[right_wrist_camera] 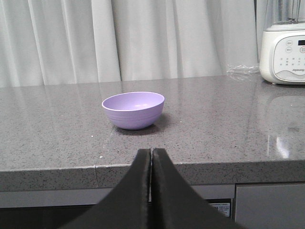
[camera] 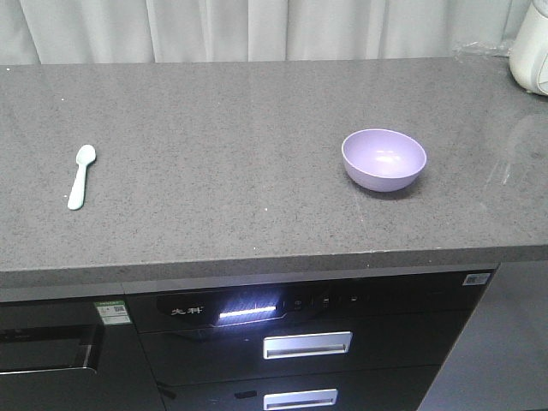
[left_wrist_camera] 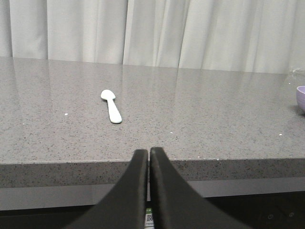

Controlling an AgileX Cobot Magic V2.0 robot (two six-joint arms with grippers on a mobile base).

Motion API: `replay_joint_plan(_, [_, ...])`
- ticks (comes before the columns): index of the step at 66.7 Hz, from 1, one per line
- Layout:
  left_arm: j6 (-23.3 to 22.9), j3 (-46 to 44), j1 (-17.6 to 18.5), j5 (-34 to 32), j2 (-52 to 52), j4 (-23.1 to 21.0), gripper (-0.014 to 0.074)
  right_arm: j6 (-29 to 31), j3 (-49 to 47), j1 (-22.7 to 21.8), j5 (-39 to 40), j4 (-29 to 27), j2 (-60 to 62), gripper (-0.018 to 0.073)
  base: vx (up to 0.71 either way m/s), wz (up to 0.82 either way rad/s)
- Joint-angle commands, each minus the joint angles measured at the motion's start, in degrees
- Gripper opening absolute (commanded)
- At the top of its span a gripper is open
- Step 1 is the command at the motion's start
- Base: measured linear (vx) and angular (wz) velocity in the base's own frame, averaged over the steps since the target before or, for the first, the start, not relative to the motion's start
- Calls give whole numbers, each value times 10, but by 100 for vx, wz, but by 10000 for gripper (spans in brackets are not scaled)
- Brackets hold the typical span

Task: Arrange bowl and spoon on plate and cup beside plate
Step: 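Lower both grippers toward the countertop above the spoon and bowl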

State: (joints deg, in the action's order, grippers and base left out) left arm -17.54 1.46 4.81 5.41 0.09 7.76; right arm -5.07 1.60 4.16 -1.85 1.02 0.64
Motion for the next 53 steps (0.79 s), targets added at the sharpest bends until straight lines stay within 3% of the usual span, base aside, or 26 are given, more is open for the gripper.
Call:
replay_joint_plan(1, [-6, -4, -2, -44, 10, 0, -6, 4, 2, -1, 43, 3, 6, -3, 5, 1])
replay_joint_plan(53, [-6, -4, -2, -44, 10, 0, -6, 4, 2, -1, 43, 3, 6, -3, 5, 1])
